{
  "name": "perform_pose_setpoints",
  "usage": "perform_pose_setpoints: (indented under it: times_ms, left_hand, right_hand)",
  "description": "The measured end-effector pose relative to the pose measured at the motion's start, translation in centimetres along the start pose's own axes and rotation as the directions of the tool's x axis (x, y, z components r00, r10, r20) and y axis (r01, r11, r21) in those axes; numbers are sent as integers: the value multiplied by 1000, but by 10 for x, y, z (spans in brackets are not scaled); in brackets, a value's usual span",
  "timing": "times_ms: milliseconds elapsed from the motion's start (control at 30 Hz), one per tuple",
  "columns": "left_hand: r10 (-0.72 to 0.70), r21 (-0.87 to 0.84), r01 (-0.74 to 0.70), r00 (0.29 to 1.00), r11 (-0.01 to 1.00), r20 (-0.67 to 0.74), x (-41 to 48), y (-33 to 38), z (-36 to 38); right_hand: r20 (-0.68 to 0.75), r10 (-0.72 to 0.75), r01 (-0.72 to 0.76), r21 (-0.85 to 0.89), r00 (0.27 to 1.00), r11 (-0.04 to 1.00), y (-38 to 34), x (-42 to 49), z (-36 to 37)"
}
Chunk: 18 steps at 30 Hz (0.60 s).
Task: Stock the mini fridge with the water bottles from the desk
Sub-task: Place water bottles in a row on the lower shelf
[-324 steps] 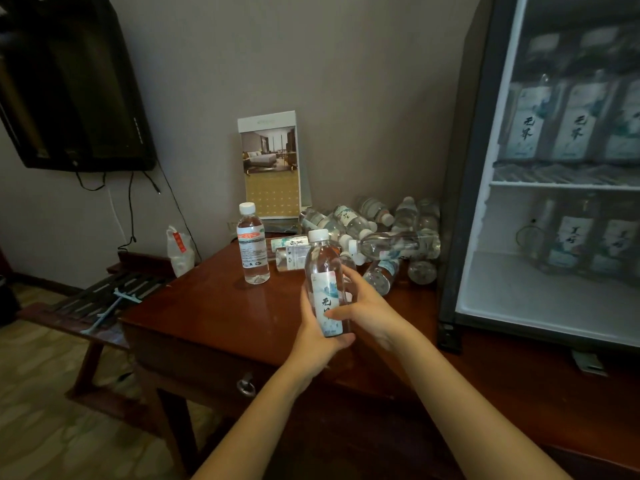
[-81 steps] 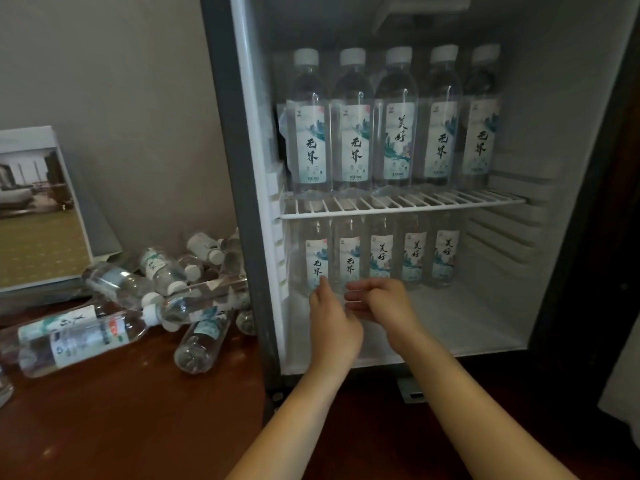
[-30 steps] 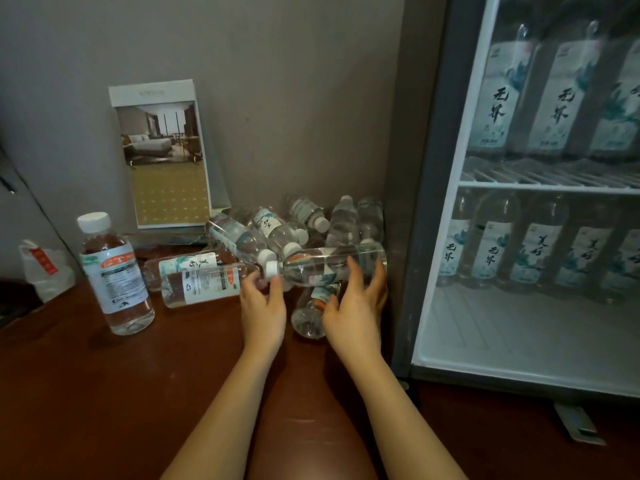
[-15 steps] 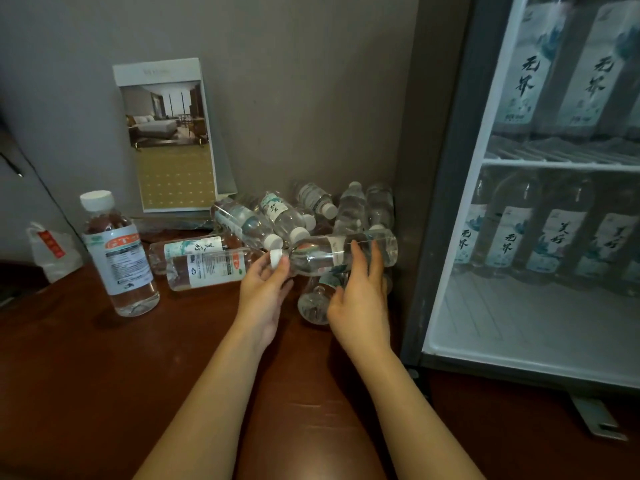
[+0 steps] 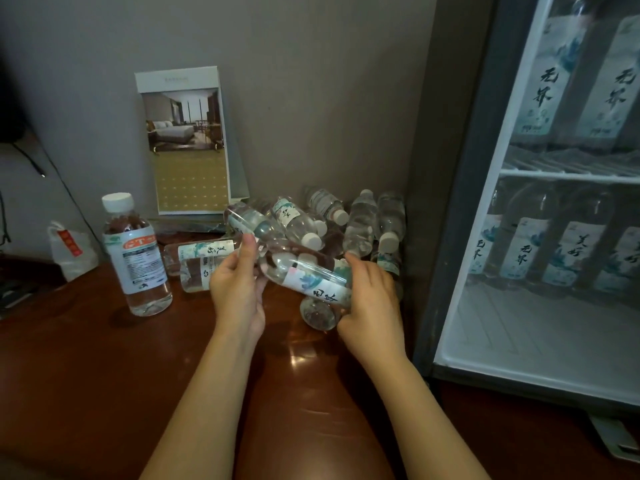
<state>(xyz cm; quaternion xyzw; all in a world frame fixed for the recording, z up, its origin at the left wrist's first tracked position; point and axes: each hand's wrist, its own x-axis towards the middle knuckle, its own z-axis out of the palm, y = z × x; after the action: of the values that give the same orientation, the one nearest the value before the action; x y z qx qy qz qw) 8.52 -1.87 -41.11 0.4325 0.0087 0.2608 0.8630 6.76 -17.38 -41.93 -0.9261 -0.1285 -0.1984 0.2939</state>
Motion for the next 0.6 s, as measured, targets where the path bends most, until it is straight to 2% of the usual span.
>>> perform_pose_setpoints:
  times_ms: [133,267,367,600]
  left_hand:
    - [-81,-28,85,991,996,107,-3,-4,3]
    - [-215,35,214,938,976,273,-10,-12,11]
    - [-271,22,276,925,961,264,-10,-14,10]
    - [-276,115,258,944,959,179,-8,-17,7]
  right_hand:
    - [20,97,-99,122,995,988,0,-1,-5]
    - [93,132,-153,266,987,952,-10,-9,-5]
    - [157,114,-169,403,981,899,-16,-13,4]
    - [304,25,-171,464,952,869,-16,-13,4]
